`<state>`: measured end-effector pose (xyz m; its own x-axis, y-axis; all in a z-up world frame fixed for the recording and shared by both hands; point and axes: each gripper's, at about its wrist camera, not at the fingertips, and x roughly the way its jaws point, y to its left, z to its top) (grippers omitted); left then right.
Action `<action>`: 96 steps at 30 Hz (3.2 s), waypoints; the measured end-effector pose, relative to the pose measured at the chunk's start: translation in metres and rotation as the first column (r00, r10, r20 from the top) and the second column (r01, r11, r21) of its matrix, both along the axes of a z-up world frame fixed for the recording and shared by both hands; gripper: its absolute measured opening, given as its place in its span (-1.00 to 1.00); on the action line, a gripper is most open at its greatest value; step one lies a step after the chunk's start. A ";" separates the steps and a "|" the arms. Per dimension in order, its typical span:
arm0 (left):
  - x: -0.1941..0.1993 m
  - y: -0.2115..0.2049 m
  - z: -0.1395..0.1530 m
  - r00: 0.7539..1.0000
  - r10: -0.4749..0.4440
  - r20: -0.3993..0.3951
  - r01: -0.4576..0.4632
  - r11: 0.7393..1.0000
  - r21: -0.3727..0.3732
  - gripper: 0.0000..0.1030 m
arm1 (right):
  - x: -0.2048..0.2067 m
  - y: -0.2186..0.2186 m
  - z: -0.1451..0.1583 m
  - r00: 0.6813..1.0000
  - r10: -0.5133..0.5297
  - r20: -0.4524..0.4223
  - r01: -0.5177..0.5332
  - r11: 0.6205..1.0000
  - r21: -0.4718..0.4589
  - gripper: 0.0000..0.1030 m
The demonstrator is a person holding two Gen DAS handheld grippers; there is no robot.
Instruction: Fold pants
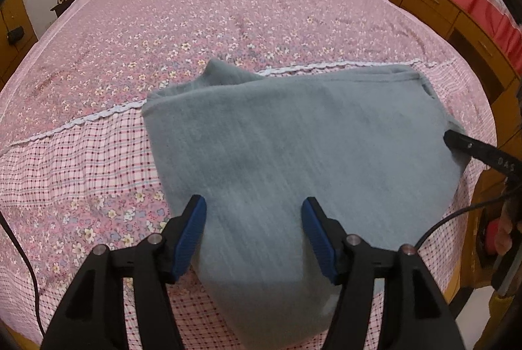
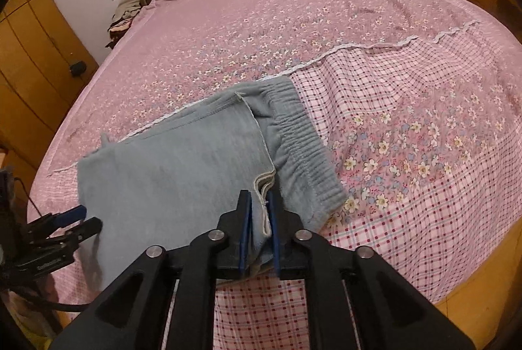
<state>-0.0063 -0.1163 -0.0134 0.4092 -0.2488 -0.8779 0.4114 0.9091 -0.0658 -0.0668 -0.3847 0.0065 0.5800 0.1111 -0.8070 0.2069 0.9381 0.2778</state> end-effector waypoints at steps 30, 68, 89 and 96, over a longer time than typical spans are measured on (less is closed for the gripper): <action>-0.002 -0.007 -0.005 0.999 0.046 0.002 -0.046 0.999 0.029 0.33 | 0.068 0.004 -0.005 0.924 0.334 -0.187 -0.340 0.940 0.000 -0.34; -0.002 0.030 0.031 0.990 0.115 0.080 -0.112 0.993 -0.039 0.35 | 0.037 0.004 0.094 0.957 0.273 0.101 -0.267 0.961 -0.071 -0.89; 0.035 0.029 0.022 0.994 0.103 0.036 -0.100 0.992 -0.070 0.35 | 0.055 -0.020 0.033 0.989 0.112 -0.101 -0.134 0.959 -0.249 -0.53; 0.080 0.033 0.008 0.988 0.151 -0.044 -0.157 0.969 -0.189 0.35 | 0.038 -0.013 0.063 0.999 0.042 -0.021 -0.046 0.962 -0.269 -0.42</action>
